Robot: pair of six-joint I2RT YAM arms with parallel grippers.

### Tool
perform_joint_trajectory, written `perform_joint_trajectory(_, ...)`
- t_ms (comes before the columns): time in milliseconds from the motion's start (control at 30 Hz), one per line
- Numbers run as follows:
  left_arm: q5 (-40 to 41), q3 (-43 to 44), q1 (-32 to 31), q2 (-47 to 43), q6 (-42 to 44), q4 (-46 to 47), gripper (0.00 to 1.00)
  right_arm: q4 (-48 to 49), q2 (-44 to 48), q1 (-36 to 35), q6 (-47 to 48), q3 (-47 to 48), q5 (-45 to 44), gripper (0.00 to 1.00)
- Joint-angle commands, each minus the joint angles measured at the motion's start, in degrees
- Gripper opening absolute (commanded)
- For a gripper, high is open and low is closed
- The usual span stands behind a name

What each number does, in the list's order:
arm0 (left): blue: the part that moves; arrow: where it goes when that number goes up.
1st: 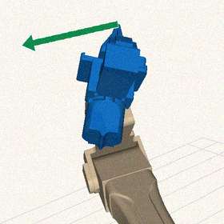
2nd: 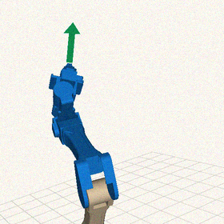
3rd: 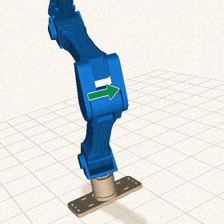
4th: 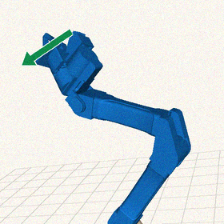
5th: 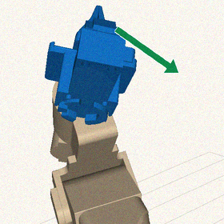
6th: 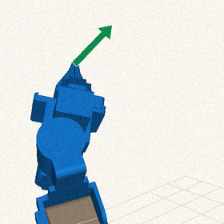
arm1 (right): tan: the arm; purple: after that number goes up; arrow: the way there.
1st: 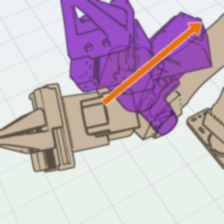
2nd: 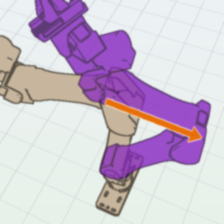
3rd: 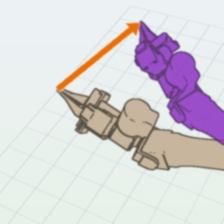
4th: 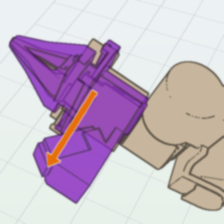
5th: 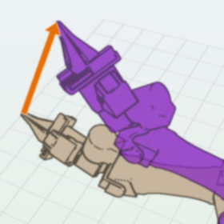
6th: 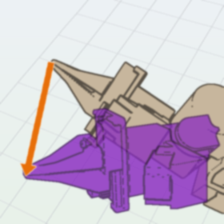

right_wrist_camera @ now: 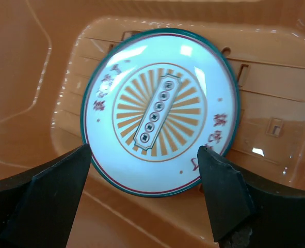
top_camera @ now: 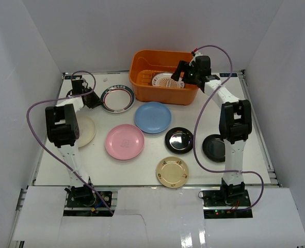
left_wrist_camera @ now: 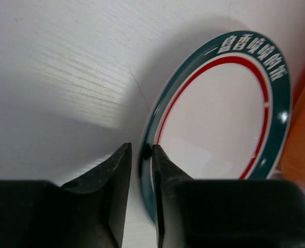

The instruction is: Place the plates into the plastic bin on the countertop

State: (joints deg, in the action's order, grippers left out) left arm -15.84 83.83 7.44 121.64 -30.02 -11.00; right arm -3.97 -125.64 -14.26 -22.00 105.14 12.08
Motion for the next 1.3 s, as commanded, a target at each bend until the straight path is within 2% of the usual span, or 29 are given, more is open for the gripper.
perform_joint_trajectory(0, -1.0, -1.1, 0.2, -0.3, -1.7, 2.6, 0.30, 1.1, 6.8, -0.2, 0.4, 1.0, 3.6, 0.91)
perform_joint_trajectory(67, -0.6, -2.2, 0.3, -1.3, -2.1, 3.4, 0.18, 2.5, 9.6, -0.3, -0.4, -1.2, 5.1, 0.91)
perform_joint_trajectory(100, -0.1, -2.5, 0.2, -1.7, -2.8, 3.9, 0.04, 3.1, 10.8, -0.4, -0.8, -2.2, 6.4, 0.92)
perform_joint_trajectory(133, 0.7, -3.2, 0.3, -2.3, -2.9, 4.1, 0.00, 3.3, 13.3, -0.8, -0.9, -3.4, 6.9, 0.92)
perform_joint_trajectory(267, 1.7, -6.0, 0.4, -7.4, -4.3, 6.0, 0.00, 8.1, 20.2, -1.2, -1.7, -12.5, 10.0, 0.92)
perform_joint_trajectory(433, 3.7, -12.5, 0.5, -21.7, -7.8, 10.1, 0.00, 13.2, 31.2, -1.2, -2.5, -22.8, 11.0, 0.92)
perform_joint_trajectory(533, 3.2, -17.2, 0.5, -30.8, -10.0, 13.3, 0.00, 15.7, 37.3, -1.2, -3.4, -30.3, 11.1, 0.87)
perform_joint_trajectory(600, 1.9, -18.9, 0.5, -34.5, -12.2, 14.2, 0.00, 16.4, 39.9, -1.1, -3.9, -34.0, 10.3, 0.66)
perform_joint_trajectory(633, 1.4, -19.1, 0.5, -37.8, -13.5, 14.3, 0.00, 16.6, 42.4, -1.1, -4.8, -37.4, 9.8, 0.38)
perform_joint_trajectory(667, 1.1, -19.1, 0.4, -39.2, -13.9, 14.4, 0.00, 16.7, 43.5, -1.1, -5.0, -38.9, 9.8, 0.25)
perform_joint_trajectory(733, 0.5, -18.8, 0.2, -41.8, -14.7, 14.5, 0.00, 18.4, 47.2, -1.1, -6.4, -44.0, 9.7, 0.11)
perform_joint_trajectory(833, 1.0, -17.4, -1.4, -46.0, -16.2, 14.7, 0.00, 19.9, 51.7, -1.1, -7.7, -48.6, 9.6, 0.08)
perform_joint_trajectory(900, 1.2, -15.6, -3.4, -46.3, -16.4, 14.5, 0.00, 20.8, 53.3, -1.3, -9.4, -52.3, 9.0, 0.10)
perform_joint_trajectory(967, 1.6, -11.5, -9.2, -44.8, -16.1, 14.3, 0.00, 22.0, 54.6, -1.8, -11.1, -55.4, 9.4, 0.12)
perform_joint_trajectory(1033, 6.0, -7.3, -15.5, -40.1, -13.2, 12.2, 0.00, 21.7, 55.9, -3.6, -11.3, -57.0, 9.4, 0.12)
perform_joint_trajectory(1133, 8.4, 1.8, -20.5, -31.8, -11.8, 9.4, 0.00, 20.1, 58.6, -5.9, -10.9, -59.5, 10.5, 0.12)
perform_joint_trajectory(1267, 12.5, 12.4, -23.5, -21.3, -11.6, 7.8, 0.00, 16.7, 63.2, -8.1, -8.9, -62.4, 10.8, 0.12)
